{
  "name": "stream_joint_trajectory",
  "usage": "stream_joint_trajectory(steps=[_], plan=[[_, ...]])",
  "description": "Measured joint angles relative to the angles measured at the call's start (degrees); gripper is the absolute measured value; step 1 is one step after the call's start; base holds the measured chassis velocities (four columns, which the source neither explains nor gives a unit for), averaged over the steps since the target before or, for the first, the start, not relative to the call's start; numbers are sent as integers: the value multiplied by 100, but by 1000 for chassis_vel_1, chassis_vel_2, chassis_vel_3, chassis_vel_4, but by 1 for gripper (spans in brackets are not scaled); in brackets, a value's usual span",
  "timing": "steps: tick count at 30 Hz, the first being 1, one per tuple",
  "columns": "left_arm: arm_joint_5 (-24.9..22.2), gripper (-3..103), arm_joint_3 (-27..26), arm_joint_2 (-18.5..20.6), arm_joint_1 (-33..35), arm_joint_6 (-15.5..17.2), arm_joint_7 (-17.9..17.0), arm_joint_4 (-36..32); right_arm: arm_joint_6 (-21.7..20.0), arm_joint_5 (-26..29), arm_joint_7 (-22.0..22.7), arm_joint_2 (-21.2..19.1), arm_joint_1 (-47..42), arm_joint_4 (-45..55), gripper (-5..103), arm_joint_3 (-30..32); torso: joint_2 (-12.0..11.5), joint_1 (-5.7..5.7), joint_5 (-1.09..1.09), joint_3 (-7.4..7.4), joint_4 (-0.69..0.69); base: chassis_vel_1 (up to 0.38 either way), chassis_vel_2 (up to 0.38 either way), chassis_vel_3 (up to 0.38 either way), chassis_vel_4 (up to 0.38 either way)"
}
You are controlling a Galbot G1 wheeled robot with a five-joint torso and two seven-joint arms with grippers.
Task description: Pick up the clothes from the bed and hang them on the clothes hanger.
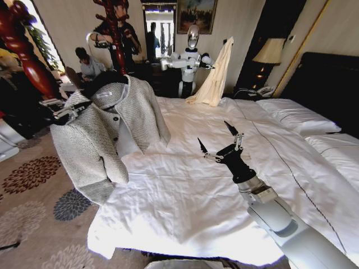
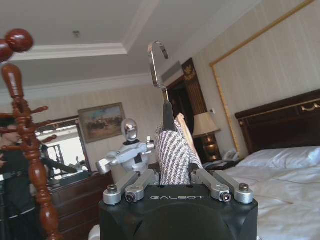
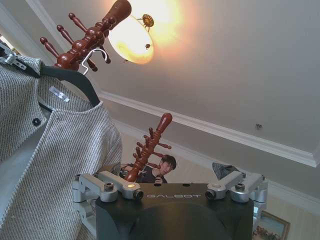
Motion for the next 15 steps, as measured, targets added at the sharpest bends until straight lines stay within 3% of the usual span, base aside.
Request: stream_joint_trajectory(steps=[7, 15], plan=[[18, 22, -35, -248, -194, -15, -147, 156, -1, 2, 16, -87, 56, -83, 100, -30, 0, 0, 0, 0, -1, 0, 0, 0, 0], [-342, 22, -97, -27, -476, 62, -204, 570, -2, 5, 25, -89, 96, -138, 100, -49, 0, 0, 1, 0, -2, 0, 0, 0, 0]])
